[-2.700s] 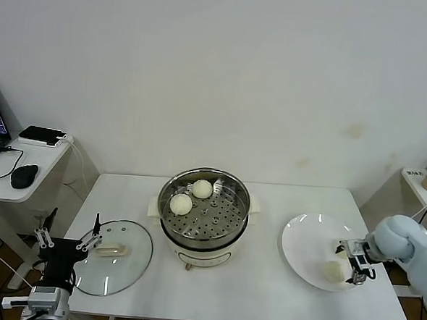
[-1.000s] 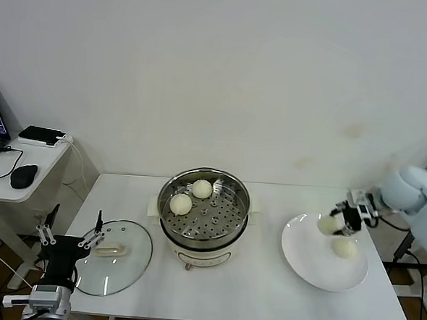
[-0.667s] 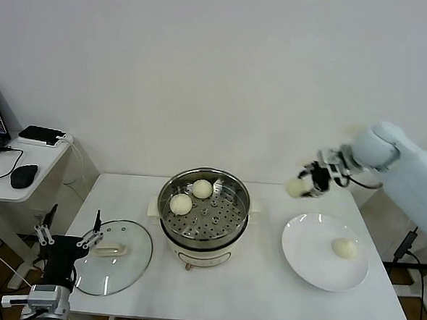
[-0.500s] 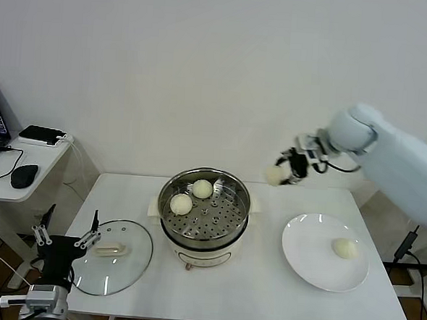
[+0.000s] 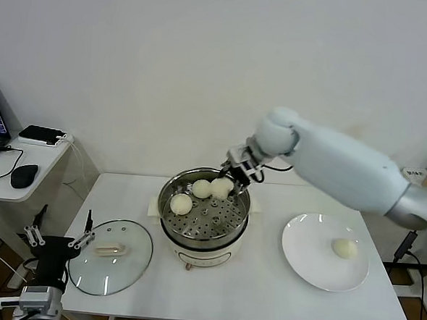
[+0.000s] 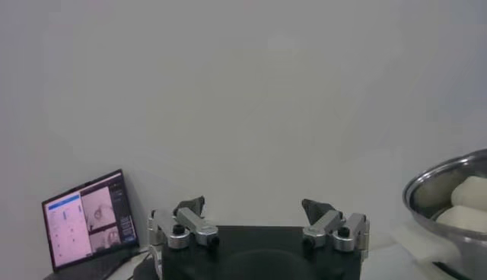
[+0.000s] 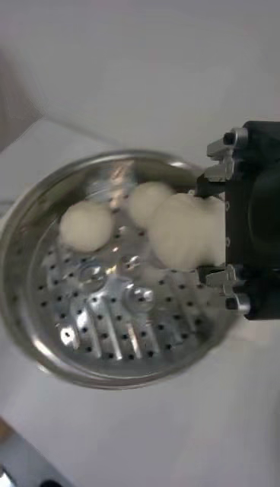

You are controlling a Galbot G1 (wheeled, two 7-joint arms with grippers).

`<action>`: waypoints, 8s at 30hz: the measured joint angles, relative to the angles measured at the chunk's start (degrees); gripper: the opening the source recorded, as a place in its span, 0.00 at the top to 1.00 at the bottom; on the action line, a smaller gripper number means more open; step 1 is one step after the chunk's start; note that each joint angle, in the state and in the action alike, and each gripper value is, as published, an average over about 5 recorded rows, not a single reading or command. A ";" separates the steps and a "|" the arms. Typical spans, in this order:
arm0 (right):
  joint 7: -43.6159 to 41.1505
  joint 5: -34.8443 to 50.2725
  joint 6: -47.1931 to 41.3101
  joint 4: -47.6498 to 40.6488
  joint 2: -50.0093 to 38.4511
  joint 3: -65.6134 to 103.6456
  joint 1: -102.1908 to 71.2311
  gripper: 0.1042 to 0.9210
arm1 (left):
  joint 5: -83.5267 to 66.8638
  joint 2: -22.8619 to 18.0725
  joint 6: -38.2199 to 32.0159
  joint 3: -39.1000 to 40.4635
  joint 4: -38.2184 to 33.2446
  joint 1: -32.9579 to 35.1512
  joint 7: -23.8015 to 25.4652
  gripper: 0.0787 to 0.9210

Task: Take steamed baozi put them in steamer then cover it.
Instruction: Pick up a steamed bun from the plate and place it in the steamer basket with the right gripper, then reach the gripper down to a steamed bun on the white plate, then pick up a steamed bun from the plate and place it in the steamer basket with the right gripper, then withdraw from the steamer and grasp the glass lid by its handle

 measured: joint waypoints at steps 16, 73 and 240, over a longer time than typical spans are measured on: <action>-0.52 -3.08 8.83 0.34 5.28 -5.70 -1.02 0.43 | -0.17 -0.69 -0.06 -0.23 0.10 -0.34 0.01 0.12; -3.16 -17.60 2.17 0.69 -33.07 35.38 -36.07 0.12 | -0.86 2.90 0.28 2.03 2.19 -1.37 0.19 0.12; 49.79 8.54 5.99 25.06 -2.94 67.64 -70.98 0.12 | 1.95 0.38 -3.19 4.69 5.30 -2.58 -1.69 0.12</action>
